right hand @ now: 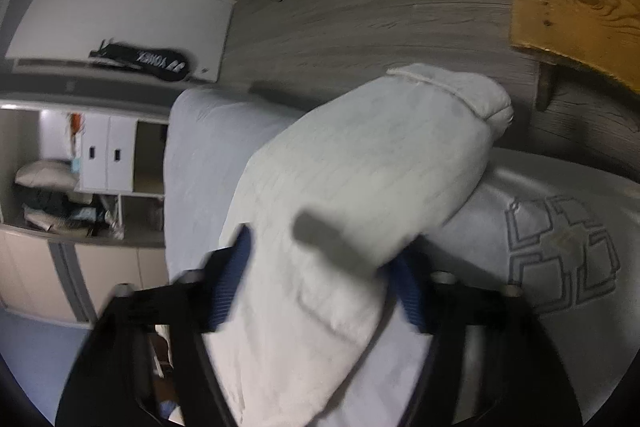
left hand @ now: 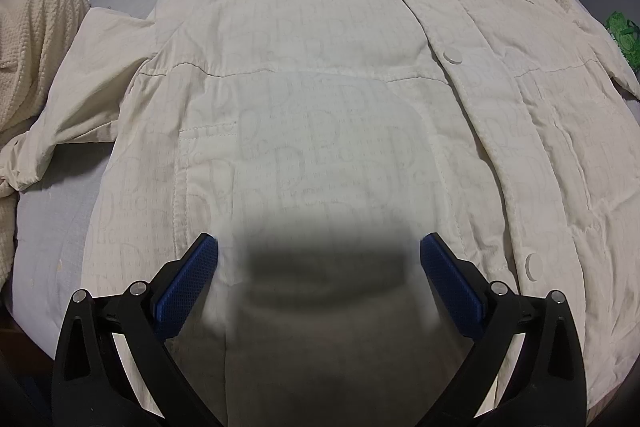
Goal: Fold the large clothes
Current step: 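Grasp the jacket sleeve with the right tool and lift it, then fold the held sleeve across the jacket body with the right tool, release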
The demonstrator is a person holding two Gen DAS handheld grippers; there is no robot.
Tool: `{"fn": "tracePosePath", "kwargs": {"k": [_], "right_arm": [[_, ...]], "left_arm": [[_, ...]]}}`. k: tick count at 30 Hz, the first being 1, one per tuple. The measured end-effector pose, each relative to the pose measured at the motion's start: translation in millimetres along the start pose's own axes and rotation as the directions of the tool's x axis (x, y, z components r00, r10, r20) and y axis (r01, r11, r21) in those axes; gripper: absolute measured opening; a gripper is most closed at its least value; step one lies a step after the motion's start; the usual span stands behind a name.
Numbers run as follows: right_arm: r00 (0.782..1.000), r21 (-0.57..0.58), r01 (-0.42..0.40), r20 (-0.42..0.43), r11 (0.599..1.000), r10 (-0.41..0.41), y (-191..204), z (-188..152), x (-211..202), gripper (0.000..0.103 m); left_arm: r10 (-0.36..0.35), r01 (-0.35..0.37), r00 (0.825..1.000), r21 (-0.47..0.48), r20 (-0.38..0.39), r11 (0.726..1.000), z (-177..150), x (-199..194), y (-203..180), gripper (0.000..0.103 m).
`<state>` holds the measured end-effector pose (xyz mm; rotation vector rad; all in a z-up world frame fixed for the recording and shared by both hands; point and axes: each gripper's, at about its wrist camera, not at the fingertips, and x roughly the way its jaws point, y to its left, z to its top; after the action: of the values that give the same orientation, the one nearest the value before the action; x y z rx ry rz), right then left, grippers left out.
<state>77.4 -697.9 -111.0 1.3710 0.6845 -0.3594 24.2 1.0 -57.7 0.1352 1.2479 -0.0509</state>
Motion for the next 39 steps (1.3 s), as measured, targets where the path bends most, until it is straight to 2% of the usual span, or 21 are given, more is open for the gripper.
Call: {"fn": "tracePosePath", "kwargs": {"k": [1,5,10,18,26,34,39], "right_arm": [[1.000,0.009,0.012,0.000,1.000,-0.012,-1.8,0.5,0.9,0.023],[1.000,0.004,0.006,0.015,1.000,-0.007,-4.5,-2.7,-3.9,0.008],[0.997,-0.054,-0.050,0.061,0.997,0.053,18.0,-16.2,-26.8,0.004],[0.987,-0.210,-0.146,0.029,0.967,0.155,94.1,-54.2,-55.0,0.004],[0.974,-0.362,-0.224,-0.100,0.905,0.201,160.2,-137.3,-56.6,0.003],[0.959,-0.532,-0.250,-0.250,0.809,0.132,206.6,-244.6,-35.7,0.003],[0.943,-0.603,-0.276,-0.321,0.748,0.089,215.1,-303.9,-27.7,0.003]], "left_arm": [[0.000,0.000,1.000,0.000,0.000,1.000,0.4,0.1,-0.1,0.098],[-0.004,0.004,1.000,-0.005,0.004,1.000,0.4,-0.3,-0.4,0.098],[-0.037,0.038,0.999,-0.032,0.036,0.999,0.9,-5.8,3.9,0.097],[-0.112,0.125,0.985,-0.094,0.135,0.988,3.5,-20.4,12.0,0.096],[-0.145,0.175,0.964,-0.118,0.223,0.978,5.7,-36.2,14.8,0.096],[-0.183,0.233,0.947,-0.173,0.262,0.957,7.0,-41.2,25.9,0.096],[-0.200,0.264,0.939,-0.213,0.279,0.941,8.1,-41.2,34.2,0.096]]}}
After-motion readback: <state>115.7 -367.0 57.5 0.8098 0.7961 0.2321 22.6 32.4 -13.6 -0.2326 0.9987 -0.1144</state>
